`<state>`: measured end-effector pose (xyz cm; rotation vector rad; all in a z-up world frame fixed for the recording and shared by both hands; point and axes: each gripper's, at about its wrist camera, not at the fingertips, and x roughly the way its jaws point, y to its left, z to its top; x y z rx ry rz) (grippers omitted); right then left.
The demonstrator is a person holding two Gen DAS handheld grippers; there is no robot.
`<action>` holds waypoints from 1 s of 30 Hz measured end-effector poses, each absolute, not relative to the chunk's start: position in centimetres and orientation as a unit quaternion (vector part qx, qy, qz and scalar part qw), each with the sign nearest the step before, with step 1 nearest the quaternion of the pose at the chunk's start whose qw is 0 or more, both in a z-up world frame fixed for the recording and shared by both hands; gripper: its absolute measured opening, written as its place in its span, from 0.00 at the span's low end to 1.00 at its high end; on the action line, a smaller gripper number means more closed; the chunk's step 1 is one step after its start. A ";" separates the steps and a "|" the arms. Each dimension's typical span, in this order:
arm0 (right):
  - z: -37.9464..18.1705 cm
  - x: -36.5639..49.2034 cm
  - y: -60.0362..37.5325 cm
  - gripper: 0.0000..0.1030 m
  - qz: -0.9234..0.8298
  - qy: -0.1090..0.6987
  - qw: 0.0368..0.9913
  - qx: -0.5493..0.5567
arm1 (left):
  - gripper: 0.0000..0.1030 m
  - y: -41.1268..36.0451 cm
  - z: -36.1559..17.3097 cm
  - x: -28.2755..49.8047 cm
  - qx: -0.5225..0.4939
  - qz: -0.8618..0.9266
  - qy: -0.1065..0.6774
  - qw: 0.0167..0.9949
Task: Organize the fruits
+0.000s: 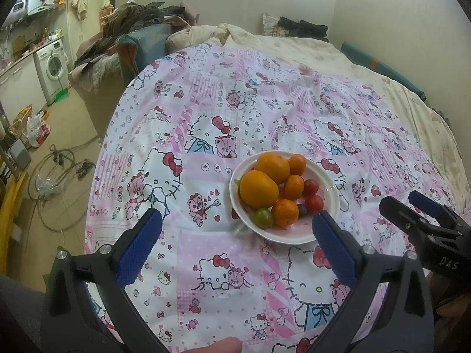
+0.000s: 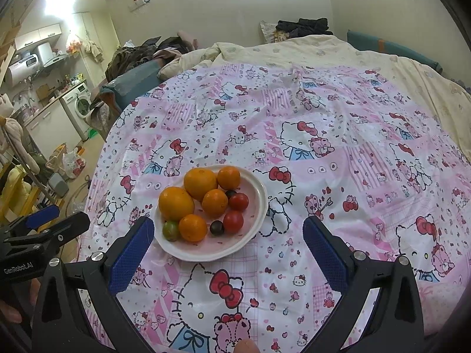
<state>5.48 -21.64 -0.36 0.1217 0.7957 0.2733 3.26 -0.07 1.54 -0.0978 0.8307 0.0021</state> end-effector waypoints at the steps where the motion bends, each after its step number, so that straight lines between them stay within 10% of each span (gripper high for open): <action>1: -0.4 5.5 -21.7 1.00 0.133 0.385 0.911 0.059 | 0.98 -0.1 1.5 3.3 -0.048 0.001 0.403 0.914; 30: -0.4 5.5 -21.5 1.00 0.133 0.389 0.910 0.057 | 0.98 0.0 1.3 3.2 -0.047 0.012 0.408 0.912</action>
